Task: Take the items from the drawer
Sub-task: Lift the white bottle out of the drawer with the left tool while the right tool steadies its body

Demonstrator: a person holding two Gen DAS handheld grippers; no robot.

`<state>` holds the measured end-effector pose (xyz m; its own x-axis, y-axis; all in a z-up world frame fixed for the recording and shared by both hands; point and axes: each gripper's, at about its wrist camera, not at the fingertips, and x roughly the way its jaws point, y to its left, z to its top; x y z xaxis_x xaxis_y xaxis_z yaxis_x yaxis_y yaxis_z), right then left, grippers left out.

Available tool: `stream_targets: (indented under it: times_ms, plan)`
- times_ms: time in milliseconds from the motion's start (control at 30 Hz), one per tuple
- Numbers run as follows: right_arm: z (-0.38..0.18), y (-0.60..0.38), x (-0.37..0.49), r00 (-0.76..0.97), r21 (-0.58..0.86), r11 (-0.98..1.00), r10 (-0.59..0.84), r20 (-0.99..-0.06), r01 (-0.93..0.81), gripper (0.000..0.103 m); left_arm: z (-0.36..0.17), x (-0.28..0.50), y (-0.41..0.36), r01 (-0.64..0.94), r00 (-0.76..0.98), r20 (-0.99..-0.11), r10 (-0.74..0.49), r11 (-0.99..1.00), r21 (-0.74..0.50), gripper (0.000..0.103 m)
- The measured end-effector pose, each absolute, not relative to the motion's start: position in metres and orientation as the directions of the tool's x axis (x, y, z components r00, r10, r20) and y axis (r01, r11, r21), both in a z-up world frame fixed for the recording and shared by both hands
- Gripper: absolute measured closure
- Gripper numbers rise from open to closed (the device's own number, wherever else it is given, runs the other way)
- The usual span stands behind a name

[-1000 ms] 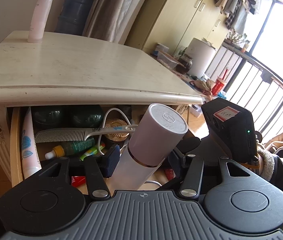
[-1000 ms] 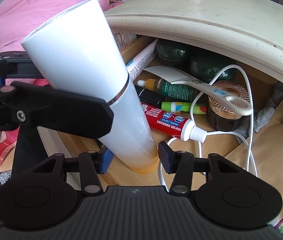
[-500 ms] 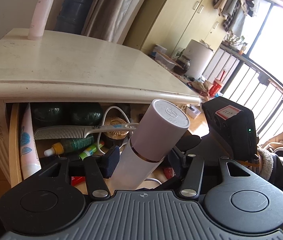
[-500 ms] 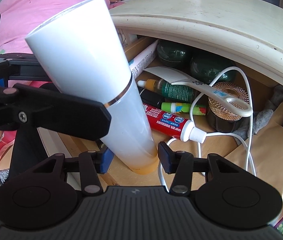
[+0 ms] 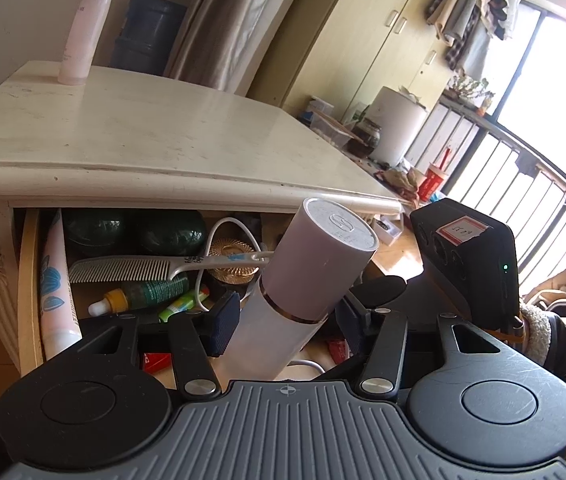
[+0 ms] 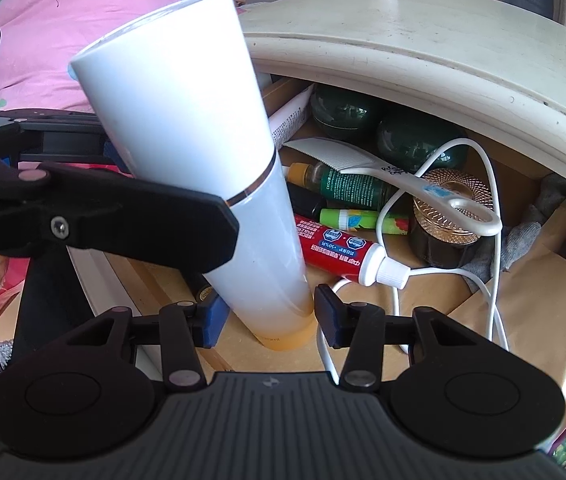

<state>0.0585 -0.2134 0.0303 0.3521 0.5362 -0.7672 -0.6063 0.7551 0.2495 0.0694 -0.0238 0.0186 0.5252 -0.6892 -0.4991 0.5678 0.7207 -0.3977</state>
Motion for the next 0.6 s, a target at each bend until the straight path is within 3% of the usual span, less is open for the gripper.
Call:
stream_targets:
  times_ms: [600]
  plan:
    - [0.046, -0.238, -0.003, 0.395, 0.228, 0.769, 0.529, -0.752, -0.597, 0.056, 0.019, 0.065, -0.021, 0.560, 0.556, -0.485, -0.675, 0.735, -0.381, 0.051]
